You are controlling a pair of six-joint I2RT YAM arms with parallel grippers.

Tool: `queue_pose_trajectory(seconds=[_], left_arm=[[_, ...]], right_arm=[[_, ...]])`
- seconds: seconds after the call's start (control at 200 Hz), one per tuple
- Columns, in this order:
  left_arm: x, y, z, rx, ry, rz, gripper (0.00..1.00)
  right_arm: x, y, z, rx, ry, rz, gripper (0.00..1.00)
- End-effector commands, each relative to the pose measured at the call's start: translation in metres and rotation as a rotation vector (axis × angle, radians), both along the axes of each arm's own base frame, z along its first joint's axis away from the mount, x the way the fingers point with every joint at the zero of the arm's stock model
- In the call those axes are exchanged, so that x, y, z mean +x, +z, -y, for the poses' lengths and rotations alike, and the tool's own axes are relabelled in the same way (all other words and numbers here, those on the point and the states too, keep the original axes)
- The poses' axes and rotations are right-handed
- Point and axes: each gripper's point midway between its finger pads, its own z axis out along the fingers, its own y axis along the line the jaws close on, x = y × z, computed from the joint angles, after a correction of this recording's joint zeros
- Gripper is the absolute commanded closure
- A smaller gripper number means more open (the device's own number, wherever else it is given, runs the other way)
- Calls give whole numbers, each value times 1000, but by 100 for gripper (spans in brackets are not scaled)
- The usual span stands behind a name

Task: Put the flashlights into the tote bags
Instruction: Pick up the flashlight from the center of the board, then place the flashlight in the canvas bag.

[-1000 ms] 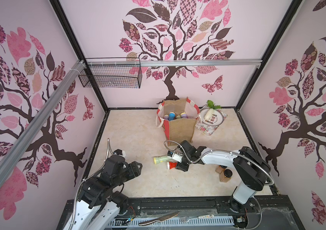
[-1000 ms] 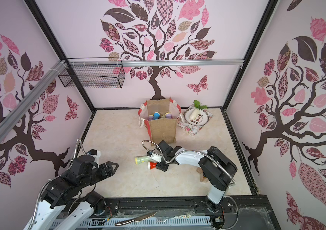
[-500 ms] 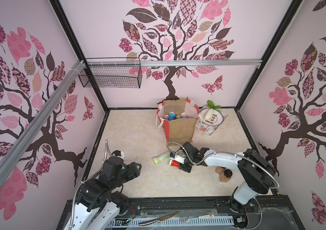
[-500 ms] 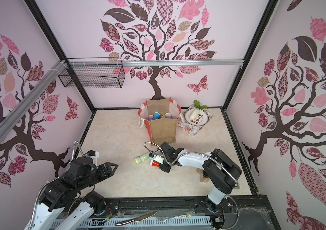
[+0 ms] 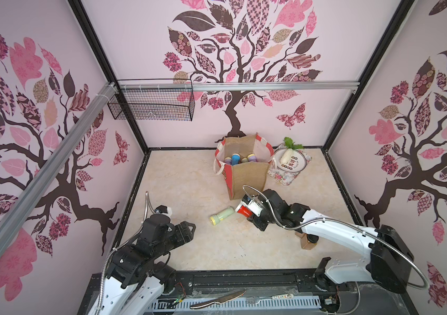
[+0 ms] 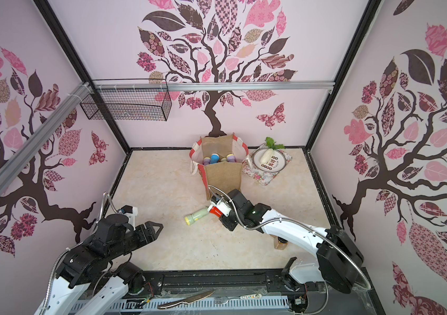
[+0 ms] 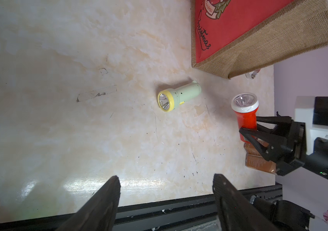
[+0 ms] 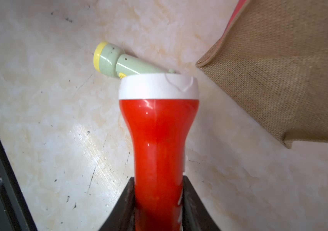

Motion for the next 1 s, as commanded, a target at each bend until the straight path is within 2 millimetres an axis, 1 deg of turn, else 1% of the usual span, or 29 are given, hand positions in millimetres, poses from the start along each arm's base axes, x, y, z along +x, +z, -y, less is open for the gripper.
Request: queue_pose_trajectory(seconds=[0.0,0.18,0.205,0.255,0.45,0.635,0.75,0.76,0.765,0.78,0.84,0.915,0.935,0.95,0.995], left_arm=[[8,2,9,-13,-42,33,24],[13,8,19,-31,-85,58,23],[14,9,19,-28,-90,60,23],[15,12,20,-25,-101,66,23],[19,23,25,-21,-131,91,23],[23,33,29,-23,-152,119,23],[25,40,31,-34,-161,138,22],[25,40,31,-35,-160,140,22],[25,40,32,-35,-161,140,22],[25,41,32,-39,-161,144,22],[26,42,33,-44,-160,144,22],[26,44,34,-52,-161,151,22],[26,45,34,-52,-163,154,22],[26,46,34,-53,-164,156,22],[26,47,35,-57,-168,162,22]], right_arm=[[14,61,-2,123,-119,61,100],[34,111,0,145,-223,117,100],[39,120,1,152,-243,129,100],[46,131,0,153,-275,143,100],[77,174,-14,161,-360,168,100],[112,200,-34,147,-408,182,100],[138,207,-48,165,-416,189,100],[139,211,-49,173,-416,194,100],[141,208,-49,167,-418,190,100],[145,207,-50,167,-422,190,100],[159,215,-55,177,-430,201,100],[179,215,-58,169,-449,209,100],[184,208,-58,151,-454,202,100],[187,215,-58,163,-458,211,100],[198,216,-57,165,-471,213,100]])
